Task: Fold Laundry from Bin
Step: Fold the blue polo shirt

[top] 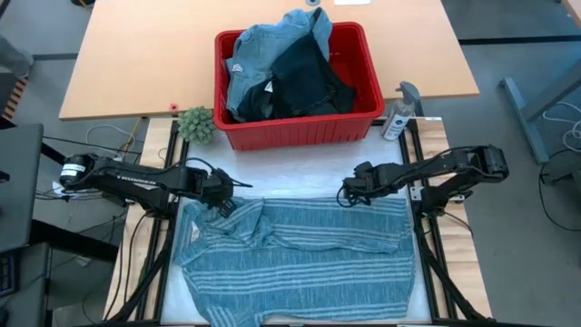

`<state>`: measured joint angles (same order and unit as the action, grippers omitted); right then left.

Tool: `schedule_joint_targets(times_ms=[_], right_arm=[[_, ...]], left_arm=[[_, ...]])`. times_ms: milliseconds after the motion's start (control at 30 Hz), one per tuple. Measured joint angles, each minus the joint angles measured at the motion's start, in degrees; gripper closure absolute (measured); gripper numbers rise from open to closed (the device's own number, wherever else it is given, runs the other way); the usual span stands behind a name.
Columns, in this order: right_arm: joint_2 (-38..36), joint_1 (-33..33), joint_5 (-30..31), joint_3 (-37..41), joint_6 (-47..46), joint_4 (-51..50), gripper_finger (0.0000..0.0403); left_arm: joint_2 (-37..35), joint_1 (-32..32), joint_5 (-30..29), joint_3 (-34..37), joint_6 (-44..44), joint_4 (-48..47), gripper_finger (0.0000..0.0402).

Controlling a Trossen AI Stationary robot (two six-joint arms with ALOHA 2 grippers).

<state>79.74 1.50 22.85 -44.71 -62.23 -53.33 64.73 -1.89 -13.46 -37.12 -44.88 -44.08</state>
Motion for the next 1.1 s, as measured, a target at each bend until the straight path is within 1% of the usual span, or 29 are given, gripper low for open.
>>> schedule_joint_targets(times_ms=[100,200,267,333,400,500,567,700,867,967,1100], right_arm=[[-1.43,-0.99,-0.61,-0.94,1.56,3.73,0.0371],[-1.10,-1.59,-3.45,-0.94,3.89,8.48,0.0382],[-0.12,-2.09,-4.09,-0.94,3.98,10.44,0.0383],[0.76,-2.53,-4.30,-0.92,3.24,10.85,0.0373],[1.20,-3.18,-4.51,-0.92,2.40,10.94,0.0351],[1.18,-4.49,-5.50,-0.92,2.28,12.06,0.0320],[1.07,-5.73,-6.19,-0.92,2.17,13.49,0.0313],[1.25,-8.07,-6.25,-0.92,1.74,16.61,0.0325],[1.27,-8.63,-5.92,-0.10,-0.87,16.37,0.0336],[1.27,-8.57,-7.17,1.30,-1.24,17.96,0.0337],[1.29,-9.20,-7.80,1.47,-0.93,19.29,0.0349]], left_arm=[[-0.02,0.00,-1.54,-2.86,4.27,-0.13,0.0401],[0.03,-0.09,-1.85,-3.28,8.81,-0.26,0.0399],[0.09,-0.91,0.42,-2.59,9.90,-0.69,0.0389],[0.11,-1.58,3.13,-1.35,9.90,-2.14,0.0371],[0.13,-1.64,4.75,-0.12,9.76,-2.20,0.0350],[0.13,-1.59,4.42,0.46,6.99,-3.95,0.0318],[-0.01,-1.62,4.22,0.45,4.64,-5.65,0.0304],[-2.96,-1.16,4.63,-1.67,3.38,-6.90,0.0295],[-8.07,-0.37,4.55,-1.95,4.53,-7.01,0.0292],[-8.68,-0.37,7.91,-1.21,5.90,-6.39,0.0283],[-8.52,-0.05,8.69,-0.99,1.65,-6.63,0.0272]])
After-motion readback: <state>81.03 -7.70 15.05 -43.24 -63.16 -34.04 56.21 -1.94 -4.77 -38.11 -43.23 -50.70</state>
